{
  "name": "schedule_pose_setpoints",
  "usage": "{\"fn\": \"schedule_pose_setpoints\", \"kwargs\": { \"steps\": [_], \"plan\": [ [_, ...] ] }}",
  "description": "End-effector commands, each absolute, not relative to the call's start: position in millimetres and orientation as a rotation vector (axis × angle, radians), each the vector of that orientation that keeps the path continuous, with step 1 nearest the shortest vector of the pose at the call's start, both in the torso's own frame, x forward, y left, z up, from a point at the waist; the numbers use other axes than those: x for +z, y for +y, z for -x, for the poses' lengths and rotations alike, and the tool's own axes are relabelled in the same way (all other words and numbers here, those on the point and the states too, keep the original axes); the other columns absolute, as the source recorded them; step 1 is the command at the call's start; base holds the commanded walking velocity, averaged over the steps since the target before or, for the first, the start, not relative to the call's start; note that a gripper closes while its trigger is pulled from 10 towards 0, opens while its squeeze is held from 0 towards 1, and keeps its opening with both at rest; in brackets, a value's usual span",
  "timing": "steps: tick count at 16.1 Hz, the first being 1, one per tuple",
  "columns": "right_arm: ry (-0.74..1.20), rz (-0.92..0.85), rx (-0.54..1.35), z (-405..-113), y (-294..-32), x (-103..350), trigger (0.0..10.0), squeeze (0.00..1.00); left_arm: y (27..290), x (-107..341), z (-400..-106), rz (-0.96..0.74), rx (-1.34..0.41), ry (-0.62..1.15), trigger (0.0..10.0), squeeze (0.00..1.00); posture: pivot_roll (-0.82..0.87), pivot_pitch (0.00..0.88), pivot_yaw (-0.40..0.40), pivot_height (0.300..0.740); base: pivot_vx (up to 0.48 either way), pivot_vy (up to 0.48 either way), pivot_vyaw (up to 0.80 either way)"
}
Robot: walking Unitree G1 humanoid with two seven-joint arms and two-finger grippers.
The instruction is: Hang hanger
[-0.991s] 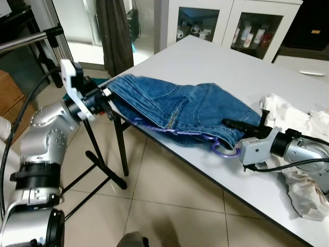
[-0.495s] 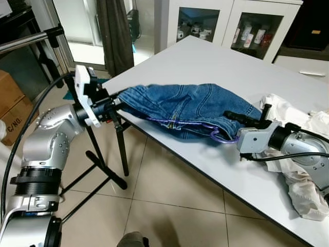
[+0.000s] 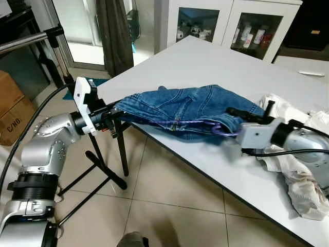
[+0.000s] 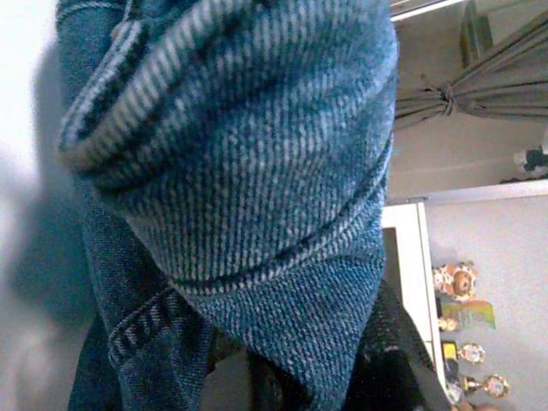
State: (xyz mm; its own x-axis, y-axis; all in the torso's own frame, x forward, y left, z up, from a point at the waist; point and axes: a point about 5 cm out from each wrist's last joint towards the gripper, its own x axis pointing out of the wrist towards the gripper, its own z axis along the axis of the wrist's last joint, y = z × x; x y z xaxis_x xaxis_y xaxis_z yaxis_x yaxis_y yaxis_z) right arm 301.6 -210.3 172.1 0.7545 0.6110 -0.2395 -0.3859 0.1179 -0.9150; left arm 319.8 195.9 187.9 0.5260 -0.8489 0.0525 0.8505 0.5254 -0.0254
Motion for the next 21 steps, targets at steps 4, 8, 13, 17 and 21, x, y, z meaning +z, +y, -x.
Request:
{"fn": "schedule_pose_setpoints", "kwargs": {
  "steps": [4, 8, 13, 17, 21],
  "plan": [
    [-0.170, 1.251, 0.663, -304, -220, 174, 0.0, 0.00, 189, 192, -321, 0.019, -1.026, -0.046, 0.0, 0.00, 0.19, 0.000, -0.004, 0.740, 0.000, 0.000, 0.00],
    [-0.144, 1.230, 0.646, -301, -233, 182, 0.0, 0.00, 198, 189, -323, 0.021, -0.990, -0.026, 0.0, 0.00, 0.19, 0.000, -0.001, 0.740, 0.000, 0.000, 0.00],
    [-0.128, 1.138, 0.588, -304, -220, 169, 9.1, 0.00, 188, 183, -337, 0.044, -0.793, -0.030, 10.0, 0.00, 0.20, 0.000, -0.001, 0.740, 0.000, 0.000, 0.00],
    [-0.116, 1.156, 0.568, -308, -214, 166, 10.0, 0.00, 172, 183, -338, 0.077, -0.769, 0.001, 10.0, 0.00, 0.20, 0.000, -0.001, 0.740, 0.000, 0.000, 0.00],
    [-0.112, 1.205, 0.546, -311, -205, 166, 10.0, 0.00, 156, 194, -341, 0.059, -0.749, 0.006, 10.0, 0.00, 0.20, 0.000, 0.001, 0.740, 0.000, 0.000, 0.00]
  ]
}}
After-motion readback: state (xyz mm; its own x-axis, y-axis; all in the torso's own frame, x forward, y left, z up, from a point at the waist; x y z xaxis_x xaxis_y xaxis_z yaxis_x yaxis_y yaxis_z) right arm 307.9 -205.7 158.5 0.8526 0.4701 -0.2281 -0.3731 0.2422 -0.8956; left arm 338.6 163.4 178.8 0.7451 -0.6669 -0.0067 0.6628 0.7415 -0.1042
